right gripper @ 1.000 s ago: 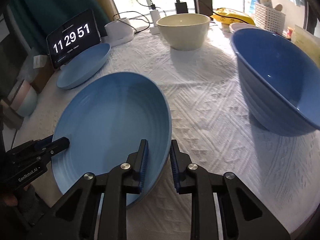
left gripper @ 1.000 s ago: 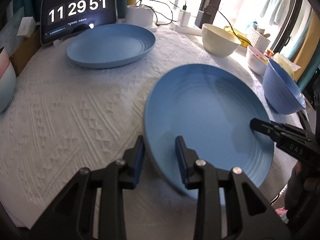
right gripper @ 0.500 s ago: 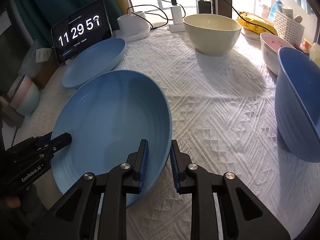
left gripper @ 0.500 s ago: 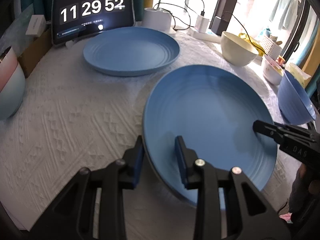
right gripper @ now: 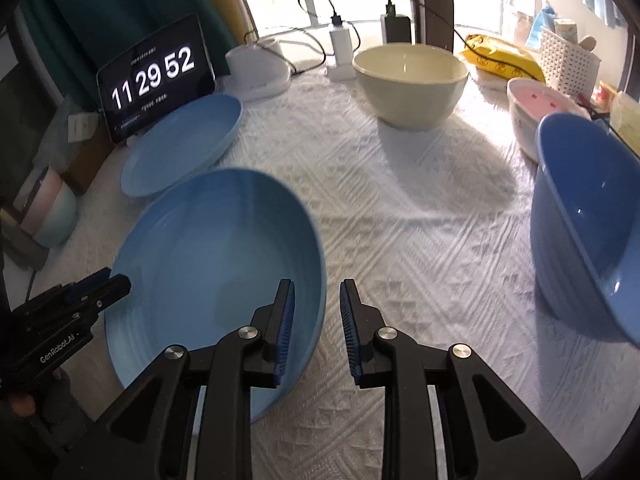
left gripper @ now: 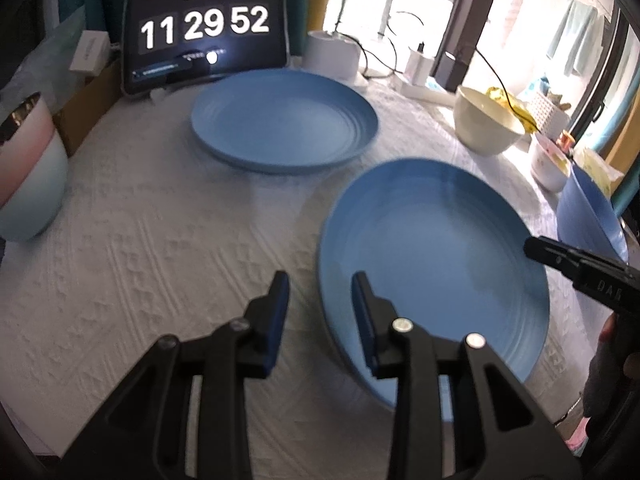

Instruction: Organize plates and bowls

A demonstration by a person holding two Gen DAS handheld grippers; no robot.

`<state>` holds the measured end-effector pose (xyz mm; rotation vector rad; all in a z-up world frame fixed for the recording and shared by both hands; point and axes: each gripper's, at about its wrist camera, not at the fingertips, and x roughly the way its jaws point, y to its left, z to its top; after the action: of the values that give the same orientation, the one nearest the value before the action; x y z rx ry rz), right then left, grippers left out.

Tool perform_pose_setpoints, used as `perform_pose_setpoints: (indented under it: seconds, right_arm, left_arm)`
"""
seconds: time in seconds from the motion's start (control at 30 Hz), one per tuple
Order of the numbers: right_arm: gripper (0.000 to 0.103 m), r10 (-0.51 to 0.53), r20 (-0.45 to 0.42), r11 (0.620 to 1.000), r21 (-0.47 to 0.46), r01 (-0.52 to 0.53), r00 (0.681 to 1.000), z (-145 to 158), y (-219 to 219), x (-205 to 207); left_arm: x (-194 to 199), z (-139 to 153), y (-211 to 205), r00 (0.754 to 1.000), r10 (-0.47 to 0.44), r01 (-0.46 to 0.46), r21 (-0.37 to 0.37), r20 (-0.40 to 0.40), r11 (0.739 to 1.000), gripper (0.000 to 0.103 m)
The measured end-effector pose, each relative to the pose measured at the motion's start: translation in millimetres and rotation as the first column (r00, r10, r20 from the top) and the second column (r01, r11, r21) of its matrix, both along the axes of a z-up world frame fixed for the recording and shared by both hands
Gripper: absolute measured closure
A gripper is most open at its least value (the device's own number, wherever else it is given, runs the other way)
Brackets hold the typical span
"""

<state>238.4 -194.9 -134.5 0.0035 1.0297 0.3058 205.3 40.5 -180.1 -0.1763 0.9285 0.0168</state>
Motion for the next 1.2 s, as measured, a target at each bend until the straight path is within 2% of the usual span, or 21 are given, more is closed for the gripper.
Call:
perform_pose_setpoints:
  seconds: [0.13,0.23,0.43,0.67,0.87,1.07,1.2]
  right_arm:
    - [0.077,0.010,0.029,1.000,0.001,-0.010,1.000,10.5,1.8,7.2]
    - [0.076,0.028,0.057,1.000,0.003,-0.029,0.998,18.7,7.5,12.7]
    - [0.069,0.068,0.111,0.997,0.021,-0.071,0.991,31.3,23.3,25.1]
    - [0.066,0.098,0.148,0.994,0.042,-0.105,0.984,42.5,40.6,44.4]
    - [0.064,0.118,0.151,0.989,0.073,-0.130,0.981,44.1,52.8,62.3]
    - [0.064,0.141,0.123,0.981,0.116,-0.156,0.982,32.5,67.6,85.1]
    - [0.063,0.148,0.090,0.979,0.131,-0.159,0.985,22.9,79.2,102.4]
  left_arm:
    - [1.7,8.3,9.2,0.999,0.019,-0.020,0.009,0.037,1.000,0.068]
    - [4.1,15.9,19.3,0.997,0.042,-0.043,0.017,0.072,0.999,0.058]
    - [11.3,28.9,40.9,0.988,0.080,-0.086,0.036,0.129,0.996,0.056]
    - [21.2,38.8,61.3,0.979,0.122,-0.131,0.045,0.163,0.990,0.056]
    - [37.5,41.3,73.6,0.973,0.152,-0.164,0.057,0.176,0.985,0.056]
    - [59.5,37.5,82.1,0.965,0.179,-0.197,0.078,0.192,0.977,0.056]
    - [75.6,28.7,93.6,0.958,0.217,-0.230,0.047,0.188,0.972,0.056]
